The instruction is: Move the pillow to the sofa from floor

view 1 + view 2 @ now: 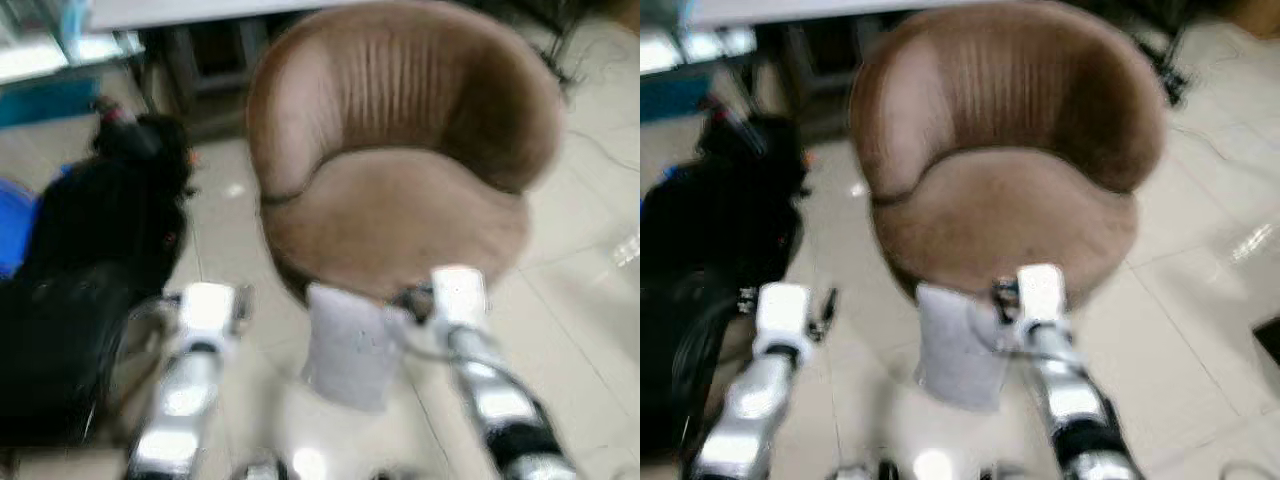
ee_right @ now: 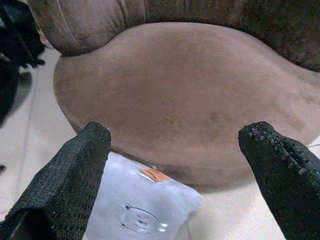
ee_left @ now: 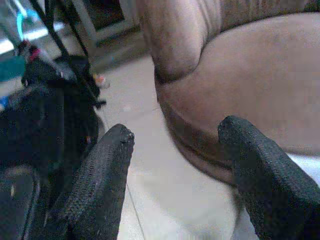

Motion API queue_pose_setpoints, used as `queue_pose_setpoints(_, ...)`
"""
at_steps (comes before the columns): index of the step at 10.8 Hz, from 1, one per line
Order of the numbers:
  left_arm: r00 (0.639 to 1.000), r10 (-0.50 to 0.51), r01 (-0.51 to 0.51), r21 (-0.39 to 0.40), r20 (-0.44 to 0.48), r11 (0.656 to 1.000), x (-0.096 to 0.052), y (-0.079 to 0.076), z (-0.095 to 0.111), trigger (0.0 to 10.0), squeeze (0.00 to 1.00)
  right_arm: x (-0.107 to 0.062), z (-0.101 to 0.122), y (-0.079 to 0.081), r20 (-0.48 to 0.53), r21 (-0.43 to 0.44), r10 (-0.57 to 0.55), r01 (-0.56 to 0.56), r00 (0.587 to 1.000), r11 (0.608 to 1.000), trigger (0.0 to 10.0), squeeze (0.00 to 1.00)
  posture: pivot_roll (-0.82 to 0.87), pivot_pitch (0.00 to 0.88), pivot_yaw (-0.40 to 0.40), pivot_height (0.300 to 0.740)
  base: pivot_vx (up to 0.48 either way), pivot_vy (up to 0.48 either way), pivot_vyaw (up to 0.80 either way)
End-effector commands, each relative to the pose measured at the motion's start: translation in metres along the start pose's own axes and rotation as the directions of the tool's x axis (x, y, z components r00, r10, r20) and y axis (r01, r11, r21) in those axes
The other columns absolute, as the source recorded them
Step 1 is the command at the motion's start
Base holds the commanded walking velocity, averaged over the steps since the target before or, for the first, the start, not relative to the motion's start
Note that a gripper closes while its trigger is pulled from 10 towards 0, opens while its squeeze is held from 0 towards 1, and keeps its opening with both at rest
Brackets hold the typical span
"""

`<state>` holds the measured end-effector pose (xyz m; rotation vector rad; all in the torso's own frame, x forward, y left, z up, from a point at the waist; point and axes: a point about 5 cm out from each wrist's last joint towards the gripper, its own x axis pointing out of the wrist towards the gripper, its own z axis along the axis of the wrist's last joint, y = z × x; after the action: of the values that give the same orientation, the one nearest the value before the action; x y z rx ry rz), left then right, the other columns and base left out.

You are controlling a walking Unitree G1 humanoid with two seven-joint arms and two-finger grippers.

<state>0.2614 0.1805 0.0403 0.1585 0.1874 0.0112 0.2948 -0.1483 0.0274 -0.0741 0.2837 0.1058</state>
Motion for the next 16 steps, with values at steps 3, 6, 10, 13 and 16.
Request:
queue_pose_setpoints(3,0.999,-0.042,0.042,-0.004,0.016,0.999,0.0,-0.01,0.003,10.0,0.0,-0.006,-0.009,-0.015,-0.027,0.002,-0.05,0.05,0.998,0.999,10.0,0.0,-0.01,0.118,0.035,0.74,0.412,0.0,0.0)
queue_pose_setpoints(6,0.999,-0.047,0.047,0.0,0.008,0.999,-0.001,-0.01,0.002,10.0,0.0,-0.007,-0.011,-0.016,-0.033,0.009,-0.056,0.056,0.998,0.998,10.0,0.0,-0.01,0.114,0.034,0.74,0.394,0.0,0.0)
queue_pose_setpoints(10,0.997,-0.075,0.075,0.023,-0.011,0.997,-0.001,-0.016,-0.002,10.0,0.0,-0.008,-0.012,-0.017,-0.038,0.007,-0.059,0.059,0.998,0.998,10.0,0.0,-0.01,0.111,0.032,0.74,0.0,0.0,0.0)
queue_pose_setpoints(13,0.996,-0.09,0.091,0.035,-0.005,0.995,-0.001,-0.021,-0.001,10.0,0.0,-0.008,-0.007,-0.02,-0.016,0.012,-0.064,0.064,0.998,0.998,10.0,0.0,-0.01,0.119,0.027,0.74,0.0,0.0,0.0)
queue_pose_setpoints(16,0.996,-0.087,0.087,0.036,-0.007,0.996,0.0,-0.021,-0.001,10.0,0.0,-0.007,-0.004,-0.02,-0.005,0.003,-0.056,0.056,0.998,0.998,10.0,0.0,-0.02,0.124,0.022,0.74,0.0,0.0,0.0)
